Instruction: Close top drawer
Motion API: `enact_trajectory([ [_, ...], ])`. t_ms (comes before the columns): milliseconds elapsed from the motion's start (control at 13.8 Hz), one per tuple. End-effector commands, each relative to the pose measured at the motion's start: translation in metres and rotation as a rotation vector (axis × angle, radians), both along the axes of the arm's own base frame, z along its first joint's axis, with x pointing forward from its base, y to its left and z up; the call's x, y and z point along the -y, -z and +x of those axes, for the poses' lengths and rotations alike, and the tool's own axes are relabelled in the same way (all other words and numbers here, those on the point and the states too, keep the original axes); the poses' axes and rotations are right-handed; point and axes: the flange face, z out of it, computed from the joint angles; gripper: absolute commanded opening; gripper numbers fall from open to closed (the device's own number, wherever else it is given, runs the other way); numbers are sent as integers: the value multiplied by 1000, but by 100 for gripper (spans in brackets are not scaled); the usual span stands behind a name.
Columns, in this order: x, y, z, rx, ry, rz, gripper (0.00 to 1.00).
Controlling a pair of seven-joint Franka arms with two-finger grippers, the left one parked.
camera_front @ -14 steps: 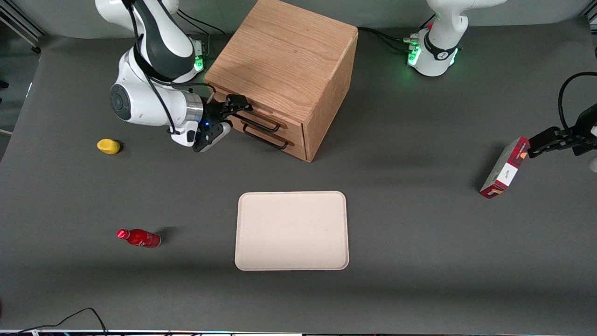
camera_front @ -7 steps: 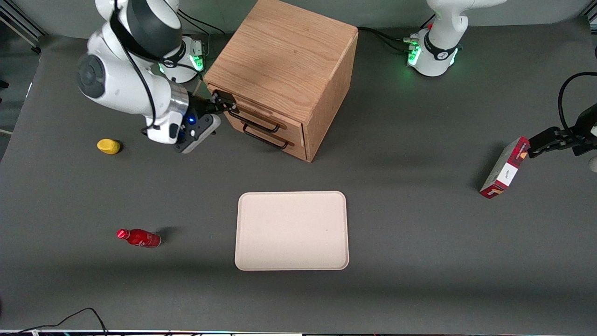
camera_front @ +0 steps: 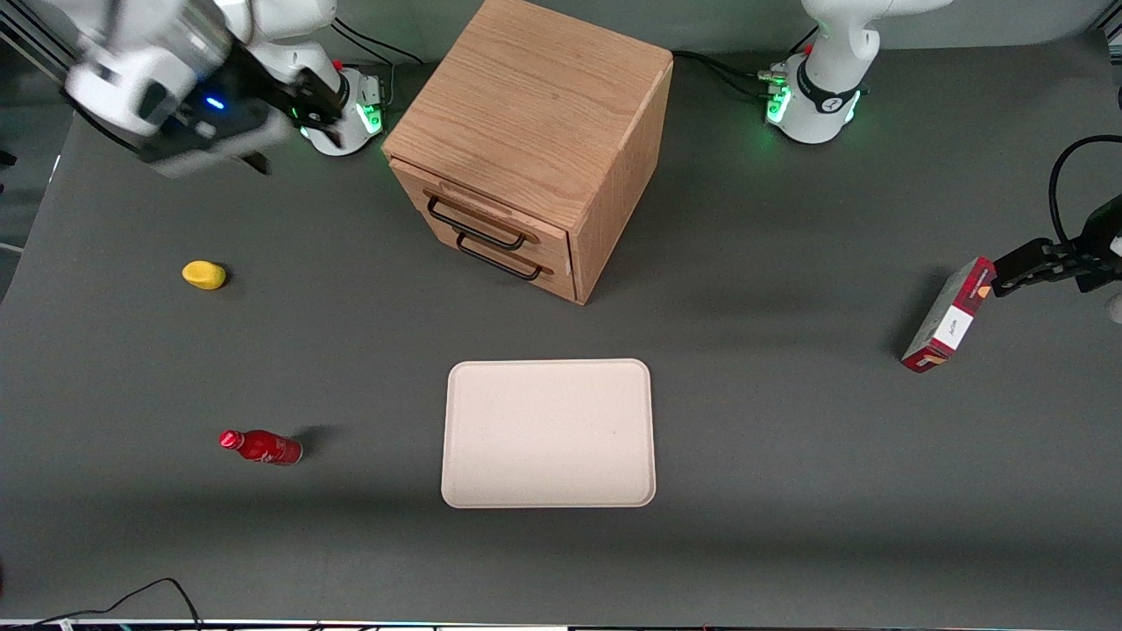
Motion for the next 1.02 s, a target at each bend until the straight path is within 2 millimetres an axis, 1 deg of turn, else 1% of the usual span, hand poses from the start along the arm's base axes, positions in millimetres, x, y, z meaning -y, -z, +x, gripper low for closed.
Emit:
enact_trajectory([
  [0, 100, -26, -1, 24, 210, -30, 100],
  [73, 135, -30, -2, 28, 264, -28, 100],
  [145, 158, -27, -3, 5, 301, -26, 100],
  [291, 181, -5, -1, -33, 351, -26, 100],
  [364, 187, 9, 3, -24, 362, -29, 100],
  [436, 192, 23, 2, -6, 370, -48, 100],
  [582, 194, 50, -6, 38, 370, -45, 100],
  [655, 193, 55, -8, 47, 363, -49, 100],
  [727, 190, 53, -6, 56, 346, -79, 100],
  [800, 184, 49, -1, 64, 326, -92, 100],
  [873, 179, 50, 9, 62, 319, -100, 100],
  [945, 181, 50, 17, 60, 327, -102, 100],
])
